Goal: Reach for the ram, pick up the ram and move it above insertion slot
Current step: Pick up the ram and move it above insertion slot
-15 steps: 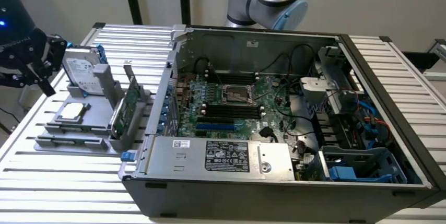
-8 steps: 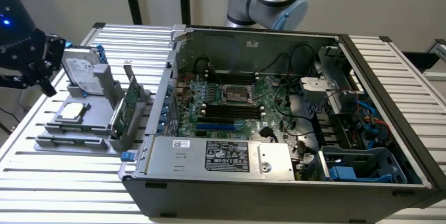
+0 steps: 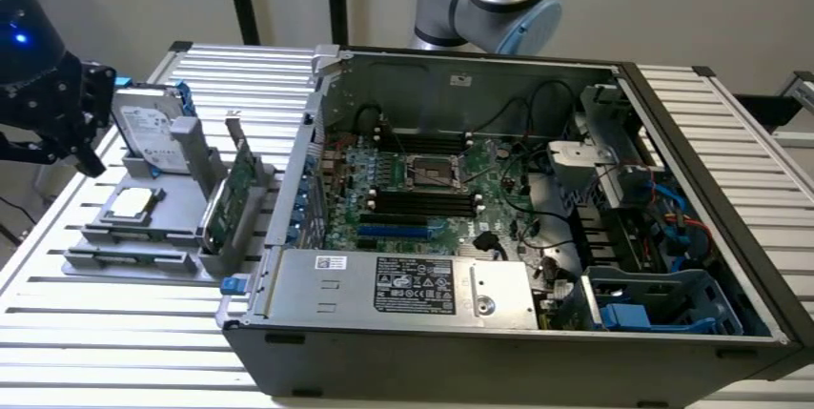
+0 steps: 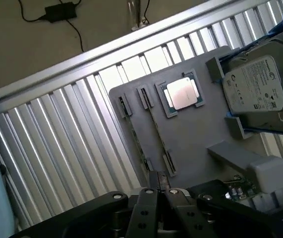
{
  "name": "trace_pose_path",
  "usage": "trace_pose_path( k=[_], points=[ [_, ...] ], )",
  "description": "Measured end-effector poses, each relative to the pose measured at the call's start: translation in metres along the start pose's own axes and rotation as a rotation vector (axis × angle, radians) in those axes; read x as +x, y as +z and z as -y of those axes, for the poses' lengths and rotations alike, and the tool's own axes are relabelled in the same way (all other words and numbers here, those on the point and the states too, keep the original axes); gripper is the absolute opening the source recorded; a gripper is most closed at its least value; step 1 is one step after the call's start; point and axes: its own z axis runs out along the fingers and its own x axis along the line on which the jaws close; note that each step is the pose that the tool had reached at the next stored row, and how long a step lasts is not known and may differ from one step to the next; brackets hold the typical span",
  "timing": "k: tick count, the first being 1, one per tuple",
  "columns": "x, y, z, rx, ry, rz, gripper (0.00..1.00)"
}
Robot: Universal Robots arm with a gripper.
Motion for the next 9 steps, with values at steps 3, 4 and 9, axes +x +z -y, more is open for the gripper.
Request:
trace_pose_path(
  k=[3, 4, 9],
  points=[
    [0.0, 0.0003, 0.0, 0.003, -0.054, 0.0006, 0.11],
    [0.0, 0.0004, 0.0, 0.0041, -0.074, 0.0008, 0.11],
    [0.0, 0.001, 0.0, 0.0093, -0.164, 0.0019, 0.11]
  ],
)
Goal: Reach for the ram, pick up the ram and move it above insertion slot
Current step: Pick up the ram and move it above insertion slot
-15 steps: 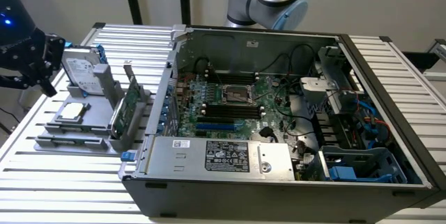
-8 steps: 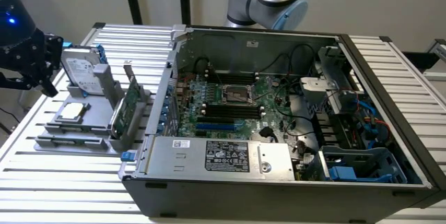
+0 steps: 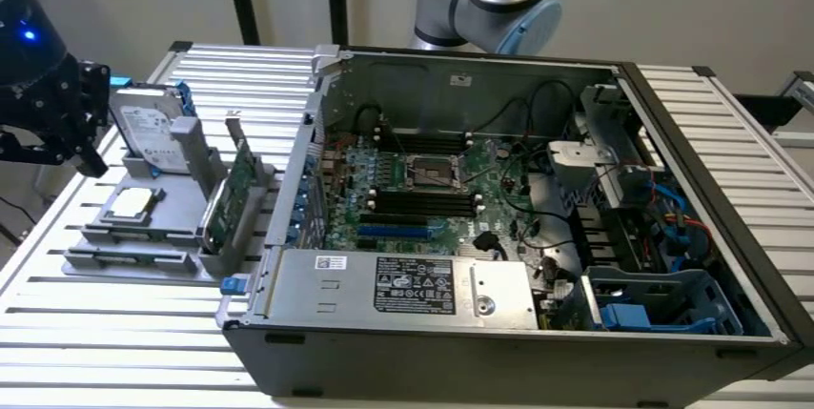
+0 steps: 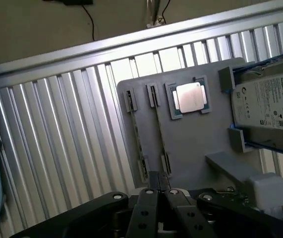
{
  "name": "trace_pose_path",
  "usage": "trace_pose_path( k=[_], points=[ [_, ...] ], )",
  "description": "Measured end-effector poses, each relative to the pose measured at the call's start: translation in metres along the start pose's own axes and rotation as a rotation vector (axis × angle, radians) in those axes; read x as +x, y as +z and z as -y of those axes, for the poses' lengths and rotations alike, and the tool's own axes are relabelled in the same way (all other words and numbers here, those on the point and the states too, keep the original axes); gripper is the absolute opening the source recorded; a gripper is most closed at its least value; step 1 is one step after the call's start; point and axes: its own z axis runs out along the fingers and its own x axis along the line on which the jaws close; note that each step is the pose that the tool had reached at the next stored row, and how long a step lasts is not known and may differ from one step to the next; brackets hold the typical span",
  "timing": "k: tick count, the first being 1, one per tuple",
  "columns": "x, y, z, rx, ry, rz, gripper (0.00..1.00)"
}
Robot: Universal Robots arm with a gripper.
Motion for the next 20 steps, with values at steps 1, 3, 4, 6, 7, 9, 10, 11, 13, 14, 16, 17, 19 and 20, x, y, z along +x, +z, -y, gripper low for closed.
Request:
trace_pose_path(
  k=[1, 3, 4, 6, 7, 9, 10, 11, 13, 14, 16, 17, 19, 20],
  points=[
    [0.0, 0.0001, 0.0, 0.0011, -0.019, 0.0002, 0.11],
    [0.0, 0.0003, 0.0, 0.0031, -0.055, 0.0007, 0.11],
    [0.0, 0.0005, 0.0, 0.0042, -0.073, 0.0009, 0.11],
    [0.0, 0.0007, 0.0, 0.0059, -0.109, 0.0013, 0.11],
    [0.0, 0.0008, 0.0, 0.0066, -0.127, 0.0014, 0.11],
    [0.0, 0.0009, 0.0, 0.0073, -0.164, 0.0016, 0.11],
    [0.0, 0.001, 0.0, 0.0072, -0.182, 0.0016, 0.11],
    [0.0002, 0.0011, -0.0007, 0.0071, -0.195, 0.0016, 0.11],
    [0.0005, 0.0011, -0.001, 0.0071, -0.199, 0.0017, 0.11],
    [0.0007, 0.001, -0.0009, 0.0069, -0.199, 0.0018, 0.12],
    [0.0014, 0.0012, -0.0008, 0.0071, -0.199, 0.0021, 0.18],
    [0.0019, 0.0015, -0.0007, 0.0071, -0.199, 0.0021, 0.24],
    [0.003, 0.0032, -0.0008, 0.0075, -0.198, 0.0023, 0.3],
    [0.0038, 0.0046, -0.001, 0.008, -0.198, 0.0021, 0.3]
  ],
)
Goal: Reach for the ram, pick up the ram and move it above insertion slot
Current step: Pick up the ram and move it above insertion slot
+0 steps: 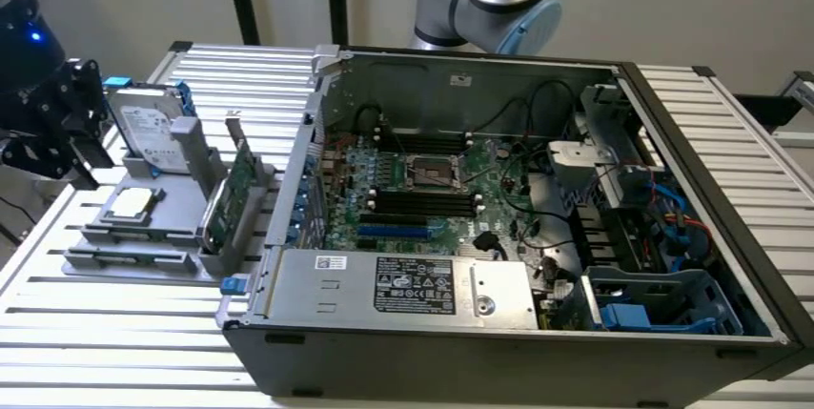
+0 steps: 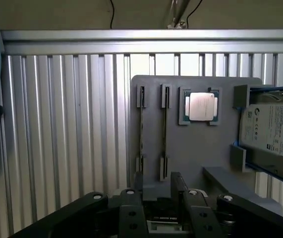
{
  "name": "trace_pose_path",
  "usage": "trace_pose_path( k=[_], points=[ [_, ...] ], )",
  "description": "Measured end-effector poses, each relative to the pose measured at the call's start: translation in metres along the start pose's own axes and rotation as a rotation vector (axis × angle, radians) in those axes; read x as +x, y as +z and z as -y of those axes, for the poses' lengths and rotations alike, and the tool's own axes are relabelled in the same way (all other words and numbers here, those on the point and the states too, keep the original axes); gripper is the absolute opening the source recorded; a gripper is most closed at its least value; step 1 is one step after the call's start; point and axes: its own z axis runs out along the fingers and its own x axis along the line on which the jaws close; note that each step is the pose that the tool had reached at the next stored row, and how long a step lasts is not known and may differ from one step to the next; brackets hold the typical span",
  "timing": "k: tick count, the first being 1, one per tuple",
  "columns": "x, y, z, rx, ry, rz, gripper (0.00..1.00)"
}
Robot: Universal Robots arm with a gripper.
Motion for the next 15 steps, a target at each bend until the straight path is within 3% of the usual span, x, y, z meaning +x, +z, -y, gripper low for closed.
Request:
trace_pose_path(
  k=[1, 15],
  points=[
    [0.001, 0.0018, -0.0005, 0.001, 0.0, 0.0001, 0.36],
    [0.013, 0.0269, -0.0058, 0.0026, 0.008, 0.0001, 0.36]
  ],
)
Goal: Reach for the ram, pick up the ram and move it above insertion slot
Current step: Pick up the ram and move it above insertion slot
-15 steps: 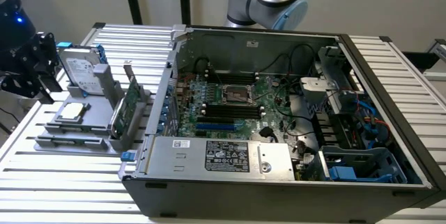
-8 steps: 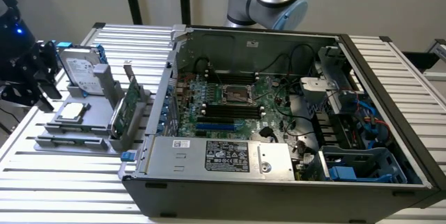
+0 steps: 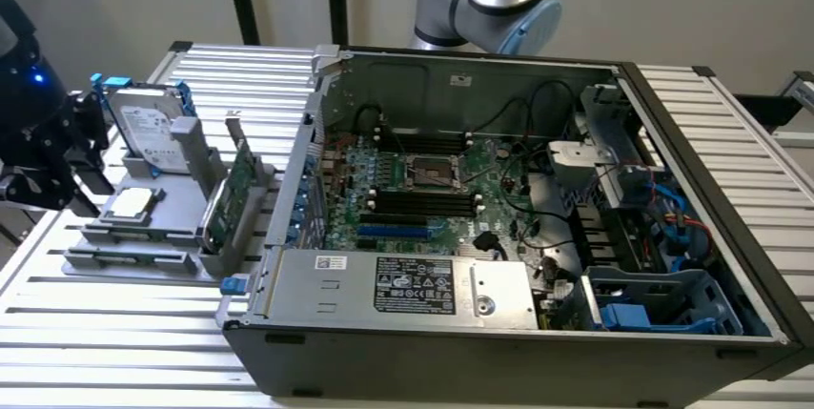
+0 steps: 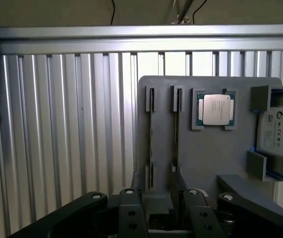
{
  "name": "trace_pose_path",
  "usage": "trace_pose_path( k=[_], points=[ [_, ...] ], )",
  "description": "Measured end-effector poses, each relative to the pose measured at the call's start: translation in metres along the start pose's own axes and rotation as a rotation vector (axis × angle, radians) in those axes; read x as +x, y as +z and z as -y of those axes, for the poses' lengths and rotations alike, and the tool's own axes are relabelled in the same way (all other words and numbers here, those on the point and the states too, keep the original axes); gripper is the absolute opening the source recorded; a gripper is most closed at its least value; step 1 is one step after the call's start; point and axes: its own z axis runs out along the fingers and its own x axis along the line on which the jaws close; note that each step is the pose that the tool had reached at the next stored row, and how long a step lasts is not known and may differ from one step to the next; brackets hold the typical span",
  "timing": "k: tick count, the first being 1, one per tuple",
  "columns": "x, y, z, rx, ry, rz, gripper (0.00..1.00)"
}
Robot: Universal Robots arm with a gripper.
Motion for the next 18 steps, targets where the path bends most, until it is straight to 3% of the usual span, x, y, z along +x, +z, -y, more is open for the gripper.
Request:
trace_pose_path(
  k=[18],
  points=[
    [0.004, 0.0327, -0.0002, 0.0003, 0.006, 0.0, 0.36]
  ],
)
